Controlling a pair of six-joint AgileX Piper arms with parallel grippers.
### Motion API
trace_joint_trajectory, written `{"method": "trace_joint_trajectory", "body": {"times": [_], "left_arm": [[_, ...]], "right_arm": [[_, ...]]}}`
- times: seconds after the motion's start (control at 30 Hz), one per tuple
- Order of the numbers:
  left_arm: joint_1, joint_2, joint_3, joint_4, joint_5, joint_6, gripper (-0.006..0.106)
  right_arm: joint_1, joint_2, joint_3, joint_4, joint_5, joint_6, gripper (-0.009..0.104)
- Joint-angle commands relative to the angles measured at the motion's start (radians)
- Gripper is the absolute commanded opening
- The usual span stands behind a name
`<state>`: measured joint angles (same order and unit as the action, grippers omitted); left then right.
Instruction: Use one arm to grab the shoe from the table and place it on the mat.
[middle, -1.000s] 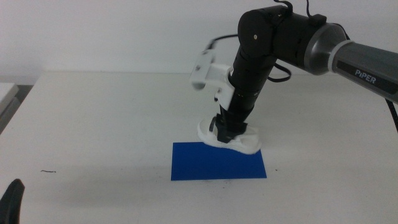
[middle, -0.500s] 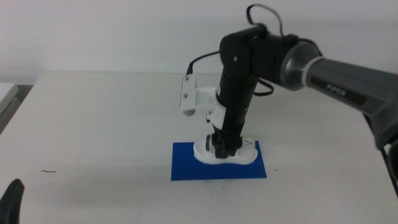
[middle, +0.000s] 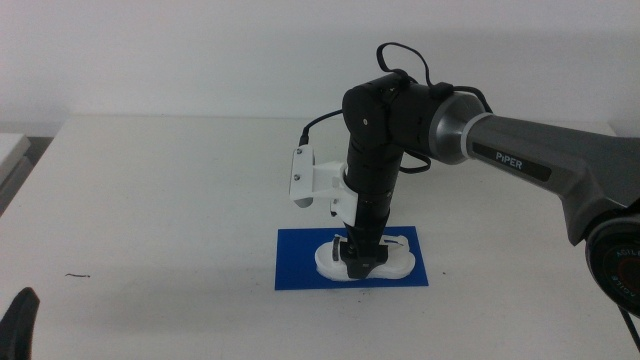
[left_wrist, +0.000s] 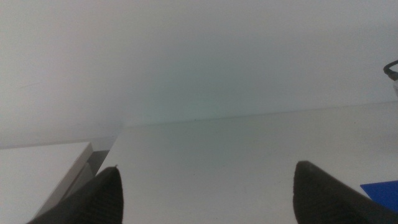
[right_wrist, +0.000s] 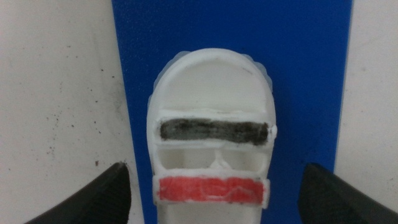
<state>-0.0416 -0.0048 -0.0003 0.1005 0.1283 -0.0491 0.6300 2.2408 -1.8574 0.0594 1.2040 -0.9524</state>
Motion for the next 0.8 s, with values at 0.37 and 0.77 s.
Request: {"method": "trace_joint_trajectory", "body": {"times": [0.37, 0.77], "left_arm": [[-0.007, 0.005, 0.0, -0.004, -0.013, -0.001, 0.094], [-0.007, 0.005, 0.0, -0.004, -0.013, -0.001, 0.094]], "right_arm": [[-0.165, -0.908, 0.831, -0.167, -0.686, 0.786, 0.093], [-0.51, -1.745, 1.598, -0.089, -1.045, 0.909, 0.093]]}}
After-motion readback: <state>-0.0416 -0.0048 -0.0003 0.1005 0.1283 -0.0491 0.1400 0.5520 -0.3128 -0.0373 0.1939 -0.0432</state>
